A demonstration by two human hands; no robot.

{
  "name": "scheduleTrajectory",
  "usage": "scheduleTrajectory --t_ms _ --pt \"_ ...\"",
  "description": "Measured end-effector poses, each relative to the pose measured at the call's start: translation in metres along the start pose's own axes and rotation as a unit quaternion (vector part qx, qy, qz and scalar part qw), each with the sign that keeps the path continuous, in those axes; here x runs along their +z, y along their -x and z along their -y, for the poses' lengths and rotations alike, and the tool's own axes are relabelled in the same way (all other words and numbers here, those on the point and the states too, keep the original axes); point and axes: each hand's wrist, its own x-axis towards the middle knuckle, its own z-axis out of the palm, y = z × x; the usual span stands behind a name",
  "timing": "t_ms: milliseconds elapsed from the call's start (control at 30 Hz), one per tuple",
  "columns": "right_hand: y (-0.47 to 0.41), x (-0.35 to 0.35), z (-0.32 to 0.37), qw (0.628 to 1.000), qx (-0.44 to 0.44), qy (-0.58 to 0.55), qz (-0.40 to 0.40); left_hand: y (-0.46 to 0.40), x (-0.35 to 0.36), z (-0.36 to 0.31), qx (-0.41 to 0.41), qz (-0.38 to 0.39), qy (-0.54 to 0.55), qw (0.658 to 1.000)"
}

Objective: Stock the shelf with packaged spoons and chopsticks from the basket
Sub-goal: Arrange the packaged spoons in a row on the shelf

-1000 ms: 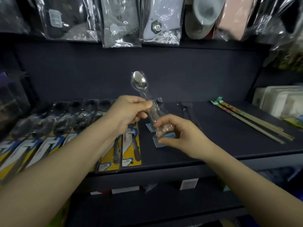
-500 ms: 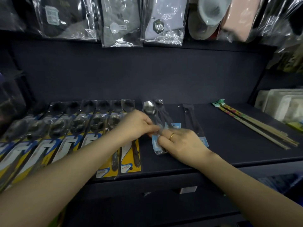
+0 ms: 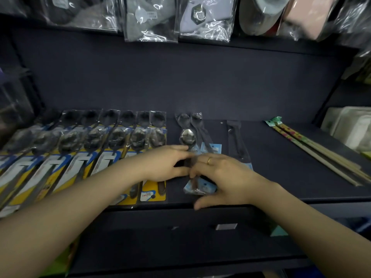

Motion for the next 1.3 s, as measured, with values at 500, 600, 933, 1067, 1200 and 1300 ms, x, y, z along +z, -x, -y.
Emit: scheduleTrajectory --t_ms 500,600,933,1067,1200,1300 --pt "0.048 -0.013 -0.054 0.962 0.236 -0.131 0.047 0.003 0.009 -0.038 -0.040 -0.022 0.029 0.999" --pt "0.068 -0.021 -0.050 0.961 0.216 -0.171 -0.024 -0.010 0.007 -0.056 -0.028 -0.077 0.058 0.995" --pt "0.094 -0.015 -0.082 0.780 0.441 -0.382 -0.224 -0.082 0.029 -0.126 -0.101 -0.112 0.354 0.923" --pt "0.099 -0.033 -0.088 0.626 0.426 -0.610 -0.230 -0.101 0.031 -0.142 -0.143 -0.099 0.490 0.854" --pt "0.115 -0.042 -0.086 0.387 0.294 -0.832 -0.268 -0.113 0.032 -0.155 -0.151 -0.114 0.658 0.729" --pt "0.125 -0.039 -0.081 0.314 0.190 -0.897 -0.246 -0.114 0.032 -0.161 -0.071 -0.119 0.756 0.640"
